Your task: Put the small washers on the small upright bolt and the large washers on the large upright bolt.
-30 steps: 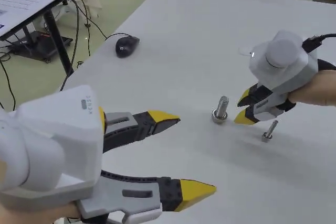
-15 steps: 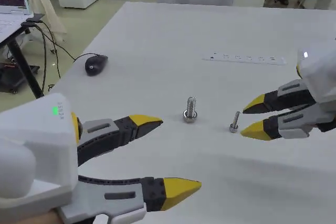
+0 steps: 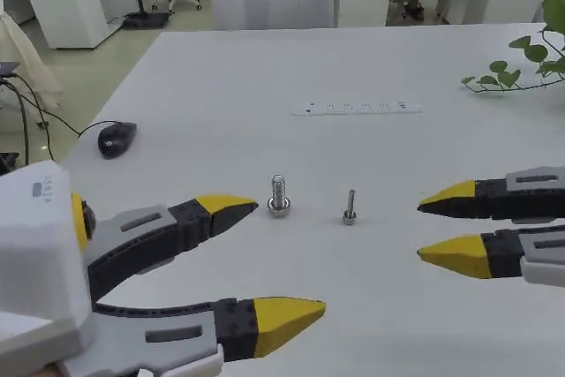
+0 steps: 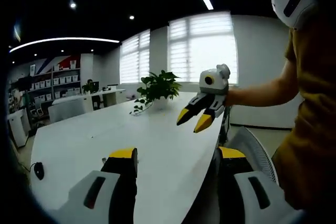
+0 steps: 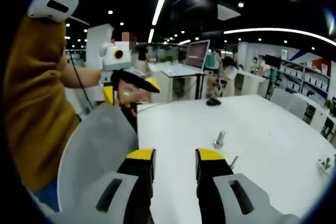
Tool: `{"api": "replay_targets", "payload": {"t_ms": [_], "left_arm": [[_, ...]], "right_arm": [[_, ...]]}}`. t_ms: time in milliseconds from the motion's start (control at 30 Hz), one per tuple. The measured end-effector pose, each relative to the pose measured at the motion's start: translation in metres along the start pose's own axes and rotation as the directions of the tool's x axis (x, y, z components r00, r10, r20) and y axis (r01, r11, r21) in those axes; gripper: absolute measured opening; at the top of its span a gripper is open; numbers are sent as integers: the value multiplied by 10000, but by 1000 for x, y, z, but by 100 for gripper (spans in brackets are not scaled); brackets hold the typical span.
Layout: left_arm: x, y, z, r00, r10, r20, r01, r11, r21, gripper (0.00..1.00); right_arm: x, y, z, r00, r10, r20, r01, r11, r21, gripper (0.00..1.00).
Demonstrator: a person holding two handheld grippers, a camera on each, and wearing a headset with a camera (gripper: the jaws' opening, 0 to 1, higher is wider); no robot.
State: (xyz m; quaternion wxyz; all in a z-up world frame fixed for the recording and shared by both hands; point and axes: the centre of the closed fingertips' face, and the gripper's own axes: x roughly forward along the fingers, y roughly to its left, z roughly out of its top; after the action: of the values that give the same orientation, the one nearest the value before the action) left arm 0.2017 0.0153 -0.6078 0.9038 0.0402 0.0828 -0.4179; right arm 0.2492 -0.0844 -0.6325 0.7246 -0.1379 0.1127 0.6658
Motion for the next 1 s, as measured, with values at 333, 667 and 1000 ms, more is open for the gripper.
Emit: {"api": "replay_targets", "payload": {"t_ms": [333,667,1000], "left_arm": [[-2,-19,9,9992,-377,156,375,9992,111,60],[-13,-19,12,9995,-232,206,230,9997,108,60],[-26,-16,13,9983,-260,530,283,9987,-425,60]], "right_arm": [[-19,23,3,9980,-346,537,333,9991,254,35],[-24,27,3,9905,-735,1166,660,9956,665,36],[-1,32,-7,9954,-3,961,-95,9949,1005,38]]}}
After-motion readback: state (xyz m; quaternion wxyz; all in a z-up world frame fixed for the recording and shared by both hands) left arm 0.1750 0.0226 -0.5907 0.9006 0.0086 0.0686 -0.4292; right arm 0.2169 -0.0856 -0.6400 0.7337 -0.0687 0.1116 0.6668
